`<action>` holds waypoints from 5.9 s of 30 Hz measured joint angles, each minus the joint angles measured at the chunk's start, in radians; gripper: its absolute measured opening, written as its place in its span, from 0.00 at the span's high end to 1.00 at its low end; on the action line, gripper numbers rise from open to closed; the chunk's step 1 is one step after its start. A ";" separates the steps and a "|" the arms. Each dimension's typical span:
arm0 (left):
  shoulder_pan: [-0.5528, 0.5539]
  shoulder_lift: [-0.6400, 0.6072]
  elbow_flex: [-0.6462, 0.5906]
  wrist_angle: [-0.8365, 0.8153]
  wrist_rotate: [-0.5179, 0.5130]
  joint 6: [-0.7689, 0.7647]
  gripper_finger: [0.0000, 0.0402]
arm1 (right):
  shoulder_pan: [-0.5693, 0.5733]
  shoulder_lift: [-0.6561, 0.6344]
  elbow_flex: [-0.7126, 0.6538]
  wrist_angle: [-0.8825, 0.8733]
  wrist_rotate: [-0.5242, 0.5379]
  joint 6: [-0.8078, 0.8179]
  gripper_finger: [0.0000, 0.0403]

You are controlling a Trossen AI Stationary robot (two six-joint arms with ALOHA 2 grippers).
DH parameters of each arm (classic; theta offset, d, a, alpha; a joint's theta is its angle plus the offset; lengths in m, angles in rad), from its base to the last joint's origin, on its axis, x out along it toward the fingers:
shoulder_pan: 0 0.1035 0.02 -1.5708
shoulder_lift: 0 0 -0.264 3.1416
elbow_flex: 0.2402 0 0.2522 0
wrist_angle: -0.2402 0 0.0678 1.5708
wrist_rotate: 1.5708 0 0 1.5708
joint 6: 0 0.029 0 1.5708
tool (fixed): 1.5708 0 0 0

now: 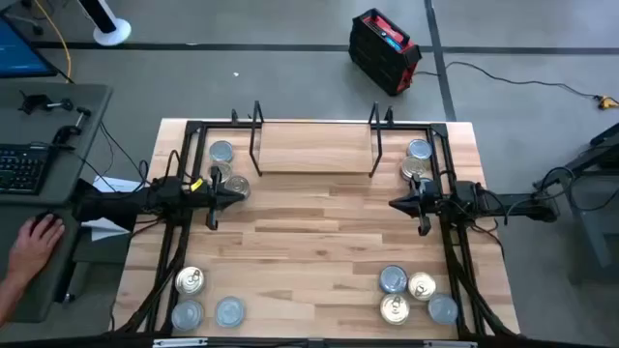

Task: Stack canned seafood by type on shelf

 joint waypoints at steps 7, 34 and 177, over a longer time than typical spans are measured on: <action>0.000 0.000 0.000 0.000 0.000 0.000 1.00 | 0.000 0.000 0.000 0.000 0.000 0.000 1.00; 0.000 0.000 0.000 0.000 0.000 0.000 1.00 | 0.000 0.000 0.000 0.000 0.000 0.000 1.00; -0.124 1.258 0.668 0.250 -0.032 -0.244 1.00 | 0.125 1.449 0.878 -0.292 0.004 0.452 1.00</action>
